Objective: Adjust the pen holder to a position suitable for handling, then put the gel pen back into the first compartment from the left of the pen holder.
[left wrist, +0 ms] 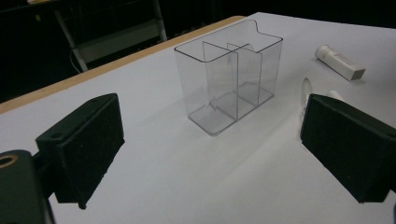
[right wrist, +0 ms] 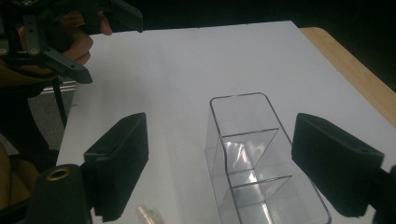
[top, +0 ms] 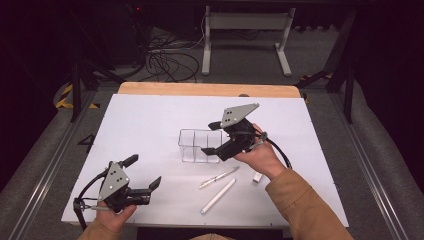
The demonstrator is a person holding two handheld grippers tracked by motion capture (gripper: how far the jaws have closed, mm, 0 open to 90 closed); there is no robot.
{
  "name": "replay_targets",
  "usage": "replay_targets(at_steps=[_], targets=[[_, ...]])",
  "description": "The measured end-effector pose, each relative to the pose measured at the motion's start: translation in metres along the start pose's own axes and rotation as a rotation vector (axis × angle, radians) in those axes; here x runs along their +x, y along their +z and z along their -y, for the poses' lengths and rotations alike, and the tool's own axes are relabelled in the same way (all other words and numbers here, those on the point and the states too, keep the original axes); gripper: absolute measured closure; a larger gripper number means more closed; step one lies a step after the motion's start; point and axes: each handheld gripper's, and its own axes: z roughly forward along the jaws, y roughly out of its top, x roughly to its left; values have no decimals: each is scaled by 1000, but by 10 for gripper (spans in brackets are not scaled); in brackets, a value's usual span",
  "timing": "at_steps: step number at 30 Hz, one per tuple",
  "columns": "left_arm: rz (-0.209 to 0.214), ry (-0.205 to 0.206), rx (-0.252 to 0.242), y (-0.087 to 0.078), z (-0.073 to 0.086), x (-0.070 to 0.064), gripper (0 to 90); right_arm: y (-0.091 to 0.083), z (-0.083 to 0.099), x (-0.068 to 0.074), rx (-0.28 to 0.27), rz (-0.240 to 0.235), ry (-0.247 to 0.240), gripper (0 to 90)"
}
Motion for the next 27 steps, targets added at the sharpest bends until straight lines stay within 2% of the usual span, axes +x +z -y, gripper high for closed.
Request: replay_targets(at_steps=[3, 7, 10, 15, 20, 24, 27], targets=[[27, -19, -10, 1, 0, 1, 61, -5, 2, 2, -10, 31, 2, 131], [25, -36, -9, 2, 0, 3, 58, -16, 3, 3, -48, 59, 12, 98], [16, -25, -2, 3, -1, 2, 58, -21, 4, 4, -59, 83, 17, 71], [6, -18, 4, 4, -1, 1, 58, -29, 11, 6, -78, 96, 37, 48], [40, -76, -9, 4, -2, 6, 55, -40, 21, 11, -121, 139, 49, 24], [20, -55, -3, 5, -2, 4, 53, -52, 36, 15, -175, 165, 76, 19], [11, -22, 5, 6, -4, 1, 53, -57, 43, 17, -176, 177, 77, 26]])
